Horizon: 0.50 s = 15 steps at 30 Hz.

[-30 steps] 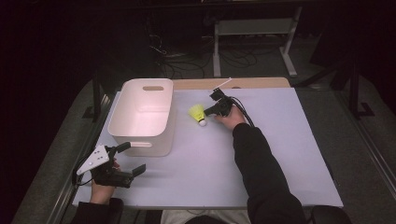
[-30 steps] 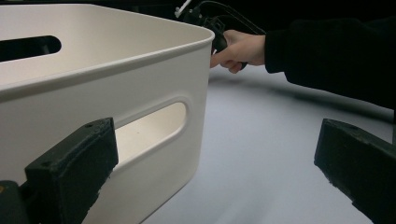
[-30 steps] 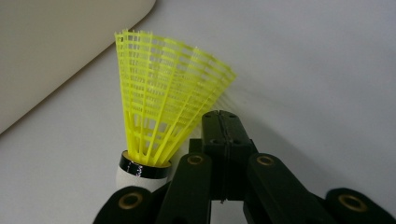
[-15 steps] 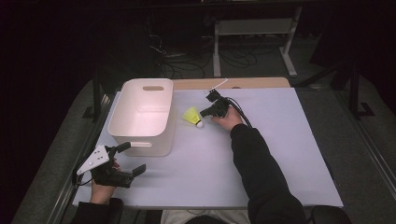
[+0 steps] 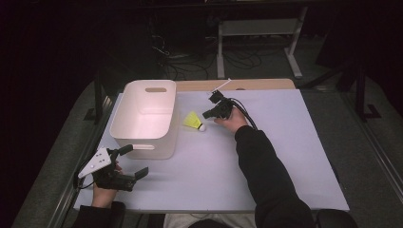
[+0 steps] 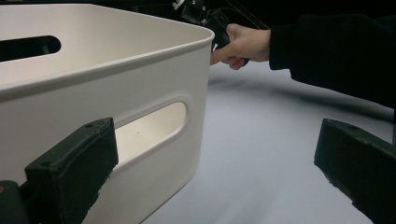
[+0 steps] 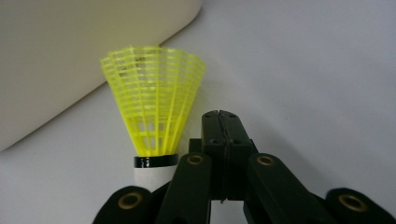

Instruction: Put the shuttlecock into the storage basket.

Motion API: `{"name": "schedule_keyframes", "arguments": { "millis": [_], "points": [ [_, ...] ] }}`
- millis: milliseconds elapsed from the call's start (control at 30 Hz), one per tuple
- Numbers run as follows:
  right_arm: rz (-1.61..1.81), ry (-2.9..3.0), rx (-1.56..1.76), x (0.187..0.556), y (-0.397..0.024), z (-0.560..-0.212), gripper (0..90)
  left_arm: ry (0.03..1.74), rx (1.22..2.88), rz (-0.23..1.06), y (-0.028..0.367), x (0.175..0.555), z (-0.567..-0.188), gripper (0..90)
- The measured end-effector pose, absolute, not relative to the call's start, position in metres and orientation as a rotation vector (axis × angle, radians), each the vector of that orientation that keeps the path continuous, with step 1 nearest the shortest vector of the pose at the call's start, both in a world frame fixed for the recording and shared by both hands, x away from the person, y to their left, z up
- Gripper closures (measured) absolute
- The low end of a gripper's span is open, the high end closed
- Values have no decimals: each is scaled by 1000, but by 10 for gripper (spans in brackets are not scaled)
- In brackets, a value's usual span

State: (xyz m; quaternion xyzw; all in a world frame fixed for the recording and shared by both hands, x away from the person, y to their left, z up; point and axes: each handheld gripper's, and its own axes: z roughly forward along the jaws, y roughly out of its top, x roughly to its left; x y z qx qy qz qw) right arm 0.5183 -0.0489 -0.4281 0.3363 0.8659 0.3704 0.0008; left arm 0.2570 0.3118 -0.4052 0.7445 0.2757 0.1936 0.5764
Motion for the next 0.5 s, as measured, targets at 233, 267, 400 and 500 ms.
{"name": "schedule_keyframes", "arguments": {
  "millis": [233, 267, 400, 500],
  "points": [
    [1178, 2720, 1015, 512, -49, -417, 877, 645, 1744, 454, 312, 257, -405, 0],
    [1177, 2722, 1014, 511, -49, -416, 874, 645, 1744, 454, 312, 257, -405, 0],
    [1193, 2714, 984, 508, -50, -409, 868, 646, 1744, 453, 312, 257, -405, 0],
    [1200, 2715, 973, 506, -51, -403, 850, 646, 1744, 454, 312, 257, -405, 0]
  ]
}}
